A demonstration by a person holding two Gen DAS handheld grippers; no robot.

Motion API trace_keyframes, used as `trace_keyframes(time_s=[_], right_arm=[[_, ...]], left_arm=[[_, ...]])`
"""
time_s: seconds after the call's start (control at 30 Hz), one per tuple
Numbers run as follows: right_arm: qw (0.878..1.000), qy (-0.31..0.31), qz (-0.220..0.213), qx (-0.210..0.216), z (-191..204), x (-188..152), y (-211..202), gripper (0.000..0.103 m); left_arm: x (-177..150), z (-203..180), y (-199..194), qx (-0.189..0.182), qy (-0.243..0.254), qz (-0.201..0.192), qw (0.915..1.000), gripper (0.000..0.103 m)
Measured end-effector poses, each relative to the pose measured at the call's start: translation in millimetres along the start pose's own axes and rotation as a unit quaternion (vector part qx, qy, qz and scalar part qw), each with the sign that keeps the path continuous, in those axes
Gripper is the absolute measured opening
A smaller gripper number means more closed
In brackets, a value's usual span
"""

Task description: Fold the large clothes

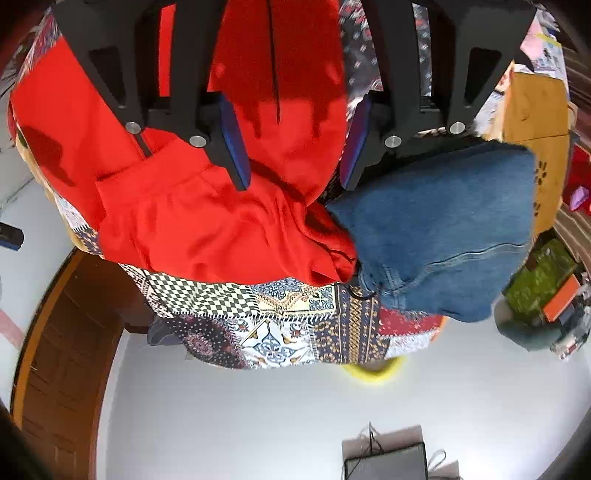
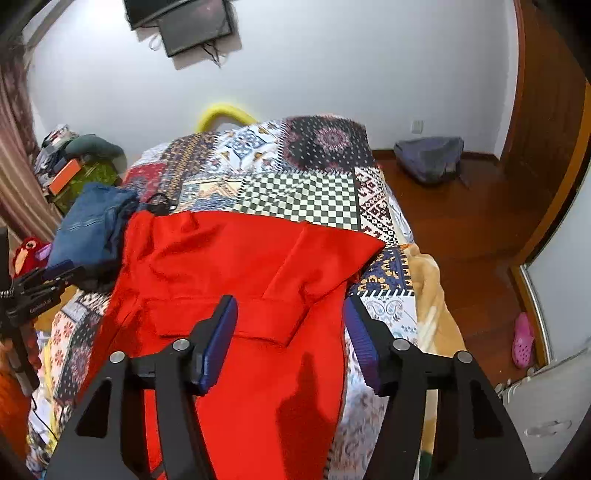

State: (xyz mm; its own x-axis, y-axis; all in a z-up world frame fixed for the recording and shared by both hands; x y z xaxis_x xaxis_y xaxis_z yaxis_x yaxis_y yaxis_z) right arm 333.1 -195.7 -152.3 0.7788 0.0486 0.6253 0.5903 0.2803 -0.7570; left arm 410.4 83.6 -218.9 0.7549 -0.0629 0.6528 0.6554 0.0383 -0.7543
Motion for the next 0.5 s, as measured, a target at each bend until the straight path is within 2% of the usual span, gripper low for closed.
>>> trace_keyframes(time_s=[0.13, 0.2, 0.27, 0.37, 0.5], right_arm=[[1.000, -0.007, -0.009, 0.007, 6, -15, -22, 0.056], [1.000, -0.013, -0.011, 0.001, 8, -23, -29, 0.056], [1.000, -0.021, -0.011, -0.007, 8, -32, -34, 0.057], [1.000, -0.026, 0.002, -0.008, 8, -48, -33, 0.057], [0.999, -0.022, 0.037, -0.008, 6, -79, -24, 0.057]], left_arm=[[-15, 1, -31, -0.002, 0.014, -0.010, 0.9999, 0.053], [-26, 1, -42, -0.004, 0.020, -0.011, 0.9997, 0.060], [-38, 2, -49, -0.009, 0.018, -0.008, 0.9998, 0.063], [-65, 4, -50, -0.039, 0.004, 0.019, 0.9991, 0.064], [-106, 15, -37, -0.054, -0.032, 0.067, 0.9958, 0.064]])
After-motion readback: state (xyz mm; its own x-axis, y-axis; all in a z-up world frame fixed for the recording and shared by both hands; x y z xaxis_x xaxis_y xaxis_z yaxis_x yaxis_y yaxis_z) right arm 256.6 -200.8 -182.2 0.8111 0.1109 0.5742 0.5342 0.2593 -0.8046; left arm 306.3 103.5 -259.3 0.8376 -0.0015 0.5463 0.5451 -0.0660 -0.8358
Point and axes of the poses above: each gripper's, at about its wrist camera, not at the fingertips, and y roughly the way its jaws point, z to its left, x to its top, the point moved 10 cm from there along y, roughly the way its jaws point, and after that the axes turned 1 degree about x, right-handed, at the moved point
